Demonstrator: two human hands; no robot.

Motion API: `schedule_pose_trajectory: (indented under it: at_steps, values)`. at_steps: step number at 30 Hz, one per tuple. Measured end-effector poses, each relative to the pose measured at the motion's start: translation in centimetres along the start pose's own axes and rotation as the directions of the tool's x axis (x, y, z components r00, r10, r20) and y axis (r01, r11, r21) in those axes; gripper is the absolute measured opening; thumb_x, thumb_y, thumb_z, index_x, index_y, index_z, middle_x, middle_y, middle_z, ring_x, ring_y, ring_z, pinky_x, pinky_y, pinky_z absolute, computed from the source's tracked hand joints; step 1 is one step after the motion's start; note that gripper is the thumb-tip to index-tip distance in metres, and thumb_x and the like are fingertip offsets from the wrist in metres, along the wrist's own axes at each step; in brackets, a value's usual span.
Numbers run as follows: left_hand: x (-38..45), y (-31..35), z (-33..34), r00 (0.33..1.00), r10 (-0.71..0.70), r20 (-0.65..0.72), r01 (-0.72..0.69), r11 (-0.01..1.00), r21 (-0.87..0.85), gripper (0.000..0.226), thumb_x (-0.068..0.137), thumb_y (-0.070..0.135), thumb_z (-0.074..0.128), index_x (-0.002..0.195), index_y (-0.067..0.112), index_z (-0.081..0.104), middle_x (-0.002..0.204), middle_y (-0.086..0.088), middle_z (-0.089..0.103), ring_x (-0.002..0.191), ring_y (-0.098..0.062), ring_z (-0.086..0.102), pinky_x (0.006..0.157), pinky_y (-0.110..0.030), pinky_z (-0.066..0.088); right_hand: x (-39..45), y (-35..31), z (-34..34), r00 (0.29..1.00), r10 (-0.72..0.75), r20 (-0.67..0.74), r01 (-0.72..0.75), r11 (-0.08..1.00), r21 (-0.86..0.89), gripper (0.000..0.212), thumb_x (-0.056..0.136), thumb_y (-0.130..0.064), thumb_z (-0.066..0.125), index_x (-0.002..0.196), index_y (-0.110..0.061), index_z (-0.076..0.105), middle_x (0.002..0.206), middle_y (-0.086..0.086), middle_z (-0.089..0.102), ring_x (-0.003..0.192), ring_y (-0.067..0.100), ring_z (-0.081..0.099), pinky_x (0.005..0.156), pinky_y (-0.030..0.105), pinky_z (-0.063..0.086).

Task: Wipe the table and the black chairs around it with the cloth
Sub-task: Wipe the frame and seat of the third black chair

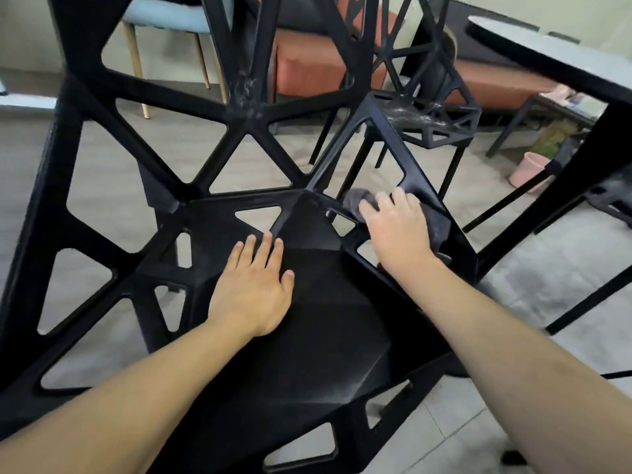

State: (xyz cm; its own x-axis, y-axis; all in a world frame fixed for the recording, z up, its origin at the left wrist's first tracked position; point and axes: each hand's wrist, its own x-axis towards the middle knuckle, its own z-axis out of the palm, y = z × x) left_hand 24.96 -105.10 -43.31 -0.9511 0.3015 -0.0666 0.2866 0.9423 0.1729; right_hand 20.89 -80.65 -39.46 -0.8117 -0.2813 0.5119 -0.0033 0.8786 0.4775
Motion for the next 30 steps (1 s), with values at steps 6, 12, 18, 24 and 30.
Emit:
schedule_pose_trajectory:
  at_steps: [6,12,18,24,30]
  values:
    - [0.1,0.3,0.1,1.0,-0.011,-0.005,0.011,1.0,0.021,0.064,0.105,0.045,0.007,0.159,0.016,-0.009,0.167,-0.003,-0.014,0.154,-0.022,-0.015,0.125,-0.042,-0.005,2.5,-5.4,1.6,0.994,0.064,0.091,-0.085,0.966,0.243,0.016,0.087,-0.014,0.065,0.102,-0.01,0.069,0.1,0.018,0.06,0.09,0.039,0.054,0.075,0.047,0.049]
    - [-0.1,0.3,0.2,1.0,-0.009,0.0,0.009,1.0,0.013,0.063,0.105,0.045,0.006,0.158,0.017,-0.012,0.166,-0.002,-0.017,0.153,-0.021,-0.018,0.125,-0.042,-0.006,6.0,-7.2,3.9,0.999,-0.043,0.03,0.034,0.965,0.261,0.021,0.079,-0.007,0.073,0.099,-0.01,0.069,0.1,0.014,0.062,0.089,0.035,0.057,0.069,0.043,0.049]
    - [0.1,0.0,0.1,1.0,-0.013,-0.017,0.013,1.0,-0.008,0.063,0.105,0.045,0.007,0.159,0.018,-0.01,0.167,0.001,-0.015,0.153,-0.018,-0.017,0.125,-0.038,-0.008,7.1,-7.9,3.2,0.996,-0.039,0.082,0.019,0.973,0.23,0.019,0.084,-0.01,0.069,0.103,-0.009,0.071,0.106,0.014,0.064,0.093,0.035,0.059,0.074,0.044,0.049]
    - [0.3,-0.1,0.1,1.0,-0.016,-0.004,0.016,1.0,-0.024,0.064,0.104,0.046,0.008,0.159,0.019,-0.008,0.167,0.002,-0.013,0.154,-0.017,-0.014,0.125,-0.037,-0.008,0.0,-0.4,-0.4,0.997,-0.024,0.078,0.021,0.999,0.038,0.025,0.073,-0.007,0.061,0.096,-0.009,0.068,0.1,0.017,0.063,0.086,0.038,0.059,0.072,0.043,0.048]
    - [0.3,0.1,0.0,1.0,-0.018,-0.01,0.018,0.999,-0.028,0.064,0.104,0.046,0.009,0.16,0.018,-0.005,0.168,0.001,-0.01,0.154,-0.019,-0.011,0.125,-0.038,-0.006,-5.6,3.6,-2.1,0.975,0.076,0.207,-0.078,0.997,0.006,0.028,0.081,-0.014,0.075,0.106,-0.01,0.065,0.107,0.016,0.059,0.089,0.038,0.055,0.072,0.046,0.05]
